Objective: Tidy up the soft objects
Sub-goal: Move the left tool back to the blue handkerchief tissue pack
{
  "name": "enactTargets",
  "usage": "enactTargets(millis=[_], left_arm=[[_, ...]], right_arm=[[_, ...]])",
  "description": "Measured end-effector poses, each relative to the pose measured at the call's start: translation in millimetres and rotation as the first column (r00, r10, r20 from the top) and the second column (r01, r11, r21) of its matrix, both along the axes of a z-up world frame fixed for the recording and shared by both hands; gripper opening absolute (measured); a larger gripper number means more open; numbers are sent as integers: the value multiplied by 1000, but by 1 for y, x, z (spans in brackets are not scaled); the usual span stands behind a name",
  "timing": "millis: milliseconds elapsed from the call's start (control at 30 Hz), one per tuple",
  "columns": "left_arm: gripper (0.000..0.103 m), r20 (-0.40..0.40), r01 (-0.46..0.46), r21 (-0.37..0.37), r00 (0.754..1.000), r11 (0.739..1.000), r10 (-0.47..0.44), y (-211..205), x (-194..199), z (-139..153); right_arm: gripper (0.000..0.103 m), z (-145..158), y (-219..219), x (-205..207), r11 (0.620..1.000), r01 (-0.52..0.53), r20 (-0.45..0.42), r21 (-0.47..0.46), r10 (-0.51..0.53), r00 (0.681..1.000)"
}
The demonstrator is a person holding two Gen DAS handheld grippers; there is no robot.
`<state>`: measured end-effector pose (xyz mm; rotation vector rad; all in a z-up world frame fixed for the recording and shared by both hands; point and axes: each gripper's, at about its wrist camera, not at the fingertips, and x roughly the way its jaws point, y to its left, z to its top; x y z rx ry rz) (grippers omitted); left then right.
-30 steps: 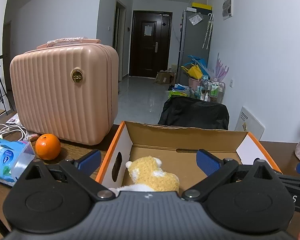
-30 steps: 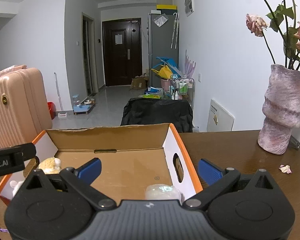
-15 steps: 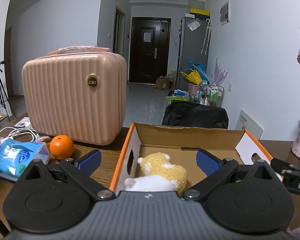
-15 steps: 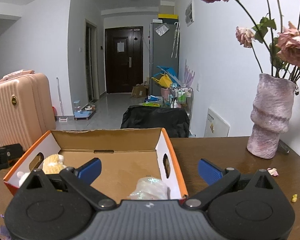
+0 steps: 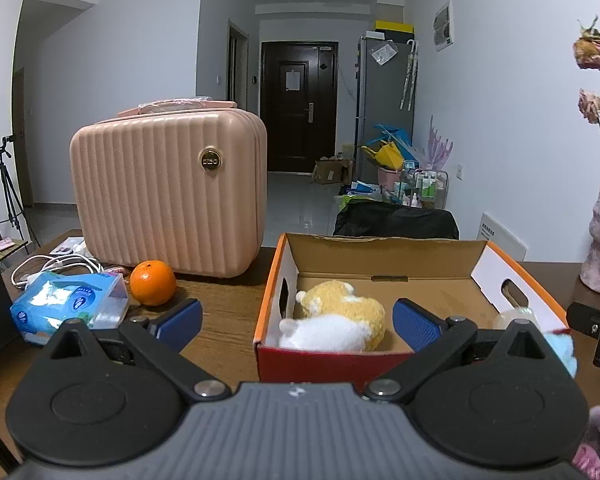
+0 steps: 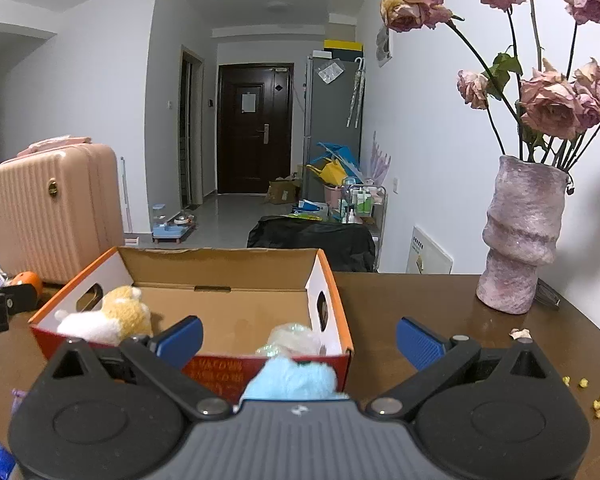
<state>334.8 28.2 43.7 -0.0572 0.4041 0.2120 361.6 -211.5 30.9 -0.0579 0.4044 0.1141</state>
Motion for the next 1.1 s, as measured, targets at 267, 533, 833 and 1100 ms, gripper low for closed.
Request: enactTargets(millis=[267,533,833,1100], left_arm=[[103,2,20,4,1000,1000,-20,-3,-34,-2],[103,6,38,7,999,999,-38,-5,-65,-3],[103,9,59,1,998,998,-59,-5,-101,-6],[103,1,77,3,997,997,-77,-5,-130,-14]], right_arm=[[103,-9,-3,-34,1000,-11,3,8,11,1000],[103,-15,-4,-68,1000,-21,18,-1,21,1000],[103,-19,-5,-105,999,-39,36,-10,39,999],[103,-27,-3,-134,998,-59,37,-16,60,998]])
